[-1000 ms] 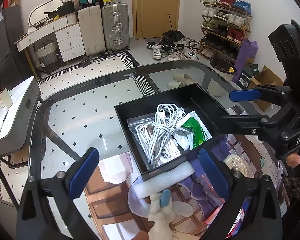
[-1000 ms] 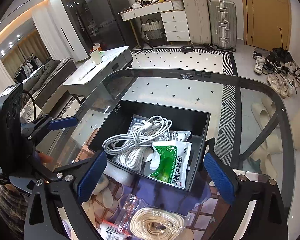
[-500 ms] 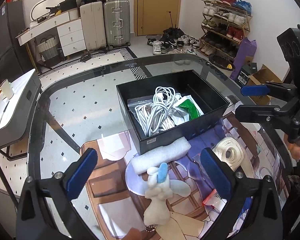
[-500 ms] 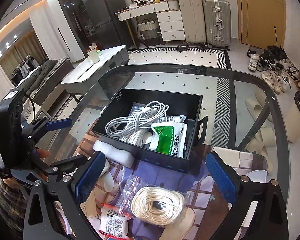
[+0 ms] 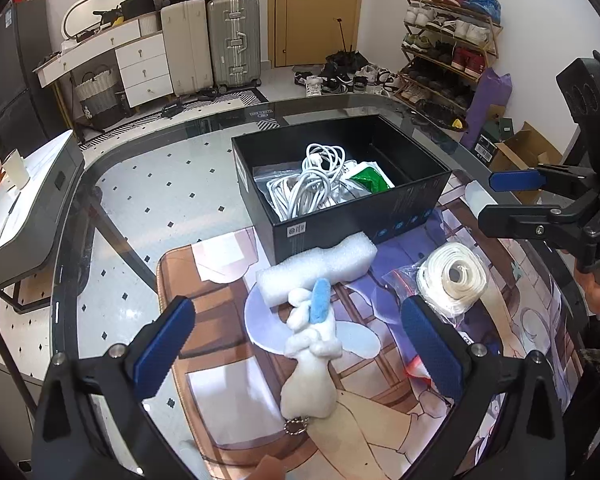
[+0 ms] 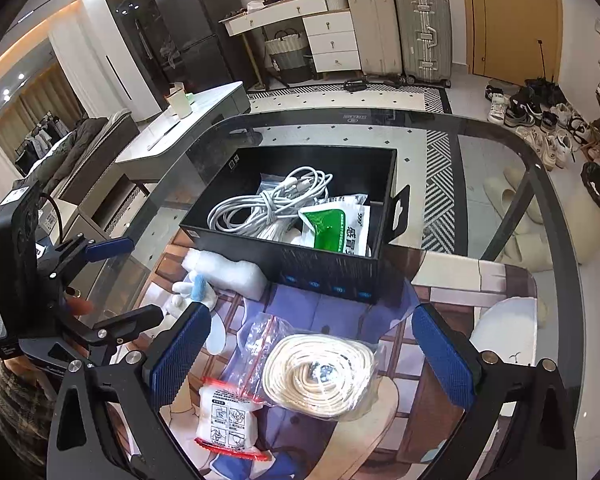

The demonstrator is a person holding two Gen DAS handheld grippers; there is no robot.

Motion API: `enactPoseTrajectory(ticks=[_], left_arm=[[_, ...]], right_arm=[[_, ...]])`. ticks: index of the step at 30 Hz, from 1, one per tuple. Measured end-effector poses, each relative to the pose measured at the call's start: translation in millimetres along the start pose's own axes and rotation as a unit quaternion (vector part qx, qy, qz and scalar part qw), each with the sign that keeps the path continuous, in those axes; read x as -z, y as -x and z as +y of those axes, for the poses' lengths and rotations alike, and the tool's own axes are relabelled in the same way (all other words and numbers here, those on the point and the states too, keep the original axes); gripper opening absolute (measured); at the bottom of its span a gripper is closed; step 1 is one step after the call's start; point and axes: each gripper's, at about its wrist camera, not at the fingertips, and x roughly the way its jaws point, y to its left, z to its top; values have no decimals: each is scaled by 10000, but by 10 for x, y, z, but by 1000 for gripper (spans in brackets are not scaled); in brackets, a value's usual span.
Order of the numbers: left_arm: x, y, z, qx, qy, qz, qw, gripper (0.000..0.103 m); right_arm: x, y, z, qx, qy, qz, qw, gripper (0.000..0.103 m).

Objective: Organize soft objects

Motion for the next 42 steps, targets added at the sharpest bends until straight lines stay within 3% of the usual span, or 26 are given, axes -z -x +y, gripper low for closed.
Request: enactPoseTrajectory(ticks=[32, 42], left_arm=[[367, -211, -44, 169, -3, 308, 9994, 103], [396, -322, -55, 96, -33, 419, 9991, 103]], right_arm=[[319, -467, 142, 143, -157, 682, 9974, 102], [329, -612, 196, 463, -15, 794, 9958, 102]])
